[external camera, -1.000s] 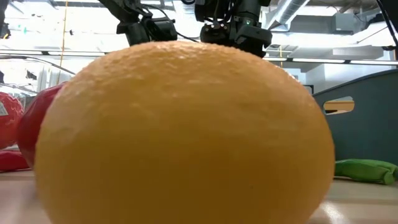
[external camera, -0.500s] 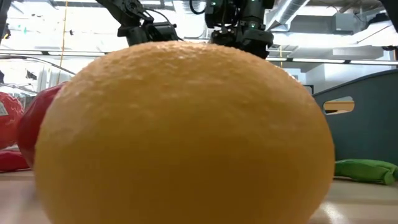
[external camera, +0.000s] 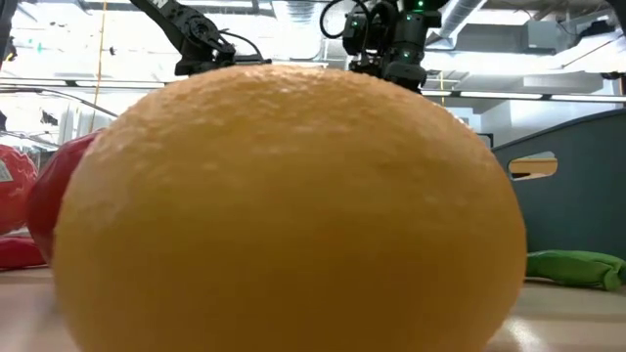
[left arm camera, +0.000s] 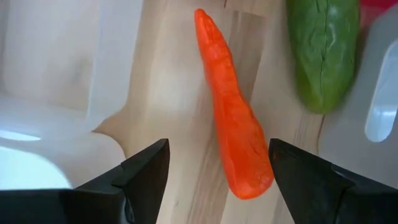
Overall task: Sort produce into baskets
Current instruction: Put the carrot into the white bin
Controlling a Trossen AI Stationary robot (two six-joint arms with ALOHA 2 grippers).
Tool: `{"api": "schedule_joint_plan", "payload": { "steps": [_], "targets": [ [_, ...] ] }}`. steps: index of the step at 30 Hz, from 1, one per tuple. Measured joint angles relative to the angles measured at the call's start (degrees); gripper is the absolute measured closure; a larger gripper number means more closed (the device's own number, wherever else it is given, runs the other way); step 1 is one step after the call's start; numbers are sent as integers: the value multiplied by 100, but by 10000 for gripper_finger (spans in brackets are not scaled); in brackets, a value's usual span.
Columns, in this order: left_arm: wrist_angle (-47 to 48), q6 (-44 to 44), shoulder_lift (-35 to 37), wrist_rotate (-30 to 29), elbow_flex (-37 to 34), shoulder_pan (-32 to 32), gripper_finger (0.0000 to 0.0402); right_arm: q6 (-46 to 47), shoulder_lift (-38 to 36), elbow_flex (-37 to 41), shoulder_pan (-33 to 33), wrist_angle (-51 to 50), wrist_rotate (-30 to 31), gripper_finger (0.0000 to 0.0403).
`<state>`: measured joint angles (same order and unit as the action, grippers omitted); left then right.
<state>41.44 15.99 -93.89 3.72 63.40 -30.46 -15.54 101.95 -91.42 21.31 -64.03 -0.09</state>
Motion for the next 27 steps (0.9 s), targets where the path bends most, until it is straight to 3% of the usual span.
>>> {"api": "schedule_joint_plan", "payload": {
  "steps": [18,27],
  "targets": [
    [374,-370,0,-4,0,17,142,-165,7,0,102,-4,-5,33],
    [60,-380,0,-4,2,17,142,-163,9,0,97,20,-5,33]
  ]
}}
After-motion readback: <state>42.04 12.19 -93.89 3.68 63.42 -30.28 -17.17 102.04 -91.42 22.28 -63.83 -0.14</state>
